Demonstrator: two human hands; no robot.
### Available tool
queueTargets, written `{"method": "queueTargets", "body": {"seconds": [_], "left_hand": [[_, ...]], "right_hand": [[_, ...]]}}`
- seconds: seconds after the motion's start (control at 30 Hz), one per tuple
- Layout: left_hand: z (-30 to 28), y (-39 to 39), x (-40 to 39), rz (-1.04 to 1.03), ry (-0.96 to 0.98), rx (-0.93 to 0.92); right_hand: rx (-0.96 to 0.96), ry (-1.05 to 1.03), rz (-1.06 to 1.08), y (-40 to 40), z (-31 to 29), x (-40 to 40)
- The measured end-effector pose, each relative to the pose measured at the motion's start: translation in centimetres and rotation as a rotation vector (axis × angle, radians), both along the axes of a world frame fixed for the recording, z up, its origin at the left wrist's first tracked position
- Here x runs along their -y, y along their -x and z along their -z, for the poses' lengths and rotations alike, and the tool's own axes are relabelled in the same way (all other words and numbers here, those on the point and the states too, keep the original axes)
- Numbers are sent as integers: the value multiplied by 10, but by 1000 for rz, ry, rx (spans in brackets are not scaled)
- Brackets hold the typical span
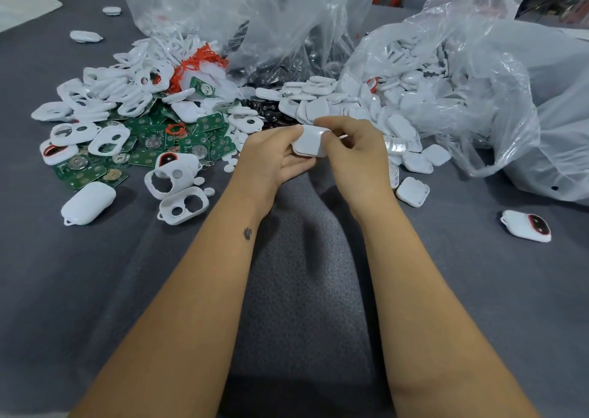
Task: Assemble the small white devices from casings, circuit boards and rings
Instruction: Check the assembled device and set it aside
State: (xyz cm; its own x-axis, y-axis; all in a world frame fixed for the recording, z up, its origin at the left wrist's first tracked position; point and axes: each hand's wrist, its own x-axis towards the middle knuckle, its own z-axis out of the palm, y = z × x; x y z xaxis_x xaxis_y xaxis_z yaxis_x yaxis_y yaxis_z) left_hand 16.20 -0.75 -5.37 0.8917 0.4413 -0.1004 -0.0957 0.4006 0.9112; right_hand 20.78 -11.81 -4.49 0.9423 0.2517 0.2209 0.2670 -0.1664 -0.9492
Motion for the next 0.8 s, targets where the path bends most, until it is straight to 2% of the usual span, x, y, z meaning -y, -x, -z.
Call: {"method": "queueTargets", "body": {"seconds": [0.17,0.27,0.37,0.57,0.8], "left_hand": [[3,1,1,49,-102,45],[3,2,1,48,-91,74],[4,2,0,58,-105,89],[6,2,1,62,-145,83],[10,-1,4,37,-301,51]], "right_hand": [[46,32,21,0,2,1],[-63,-54,44,-1,1,1],[-176,-99,-33,-1,1,2],[-127,-75,-24,-2,5,1],[-57,-15,49,-6,10,-2]]}}
